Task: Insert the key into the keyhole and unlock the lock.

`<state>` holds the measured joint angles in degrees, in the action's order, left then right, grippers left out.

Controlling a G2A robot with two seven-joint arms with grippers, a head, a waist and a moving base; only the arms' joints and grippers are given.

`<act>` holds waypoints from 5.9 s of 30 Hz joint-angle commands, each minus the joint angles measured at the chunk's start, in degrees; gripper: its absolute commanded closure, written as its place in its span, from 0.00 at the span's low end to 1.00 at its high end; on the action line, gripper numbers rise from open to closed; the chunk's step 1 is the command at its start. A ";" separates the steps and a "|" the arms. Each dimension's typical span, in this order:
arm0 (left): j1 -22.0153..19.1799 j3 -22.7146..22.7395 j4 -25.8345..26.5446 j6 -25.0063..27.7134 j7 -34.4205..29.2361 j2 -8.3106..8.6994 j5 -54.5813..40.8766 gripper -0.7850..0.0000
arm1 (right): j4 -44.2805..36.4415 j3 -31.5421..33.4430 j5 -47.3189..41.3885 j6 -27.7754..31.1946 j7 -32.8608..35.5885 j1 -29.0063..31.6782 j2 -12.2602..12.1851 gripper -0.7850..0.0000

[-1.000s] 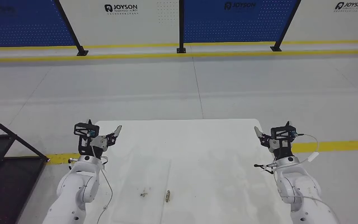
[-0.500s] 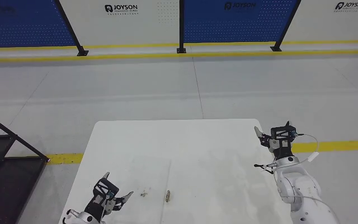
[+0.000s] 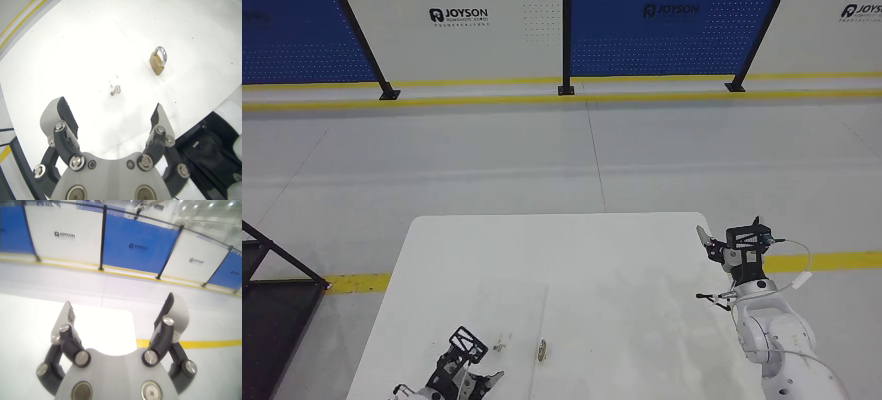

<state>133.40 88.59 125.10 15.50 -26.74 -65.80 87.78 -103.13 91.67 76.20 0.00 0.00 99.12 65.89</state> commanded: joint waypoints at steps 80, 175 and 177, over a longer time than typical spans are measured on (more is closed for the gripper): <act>-17.28 -12.83 -10.87 -8.02 -12.88 -0.44 -0.54 1.00 | 0.00 0.00 0.00 0.00 0.00 0.00 0.00 0.00; -6.01 10.90 -16.44 32.99 49.30 3.57 -6.49 1.00 | 17.93 -49.99 27.19 0.31 -0.59 -4.86 7.38 0.00; -6.01 10.90 -16.44 32.99 49.30 3.57 -6.49 1.00 | 18.19 -50.14 27.25 -0.38 -0.39 -5.10 7.52 0.00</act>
<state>127.38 99.49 108.65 48.49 22.57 -62.24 81.29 -85.08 41.60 103.42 0.03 -0.49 94.15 73.34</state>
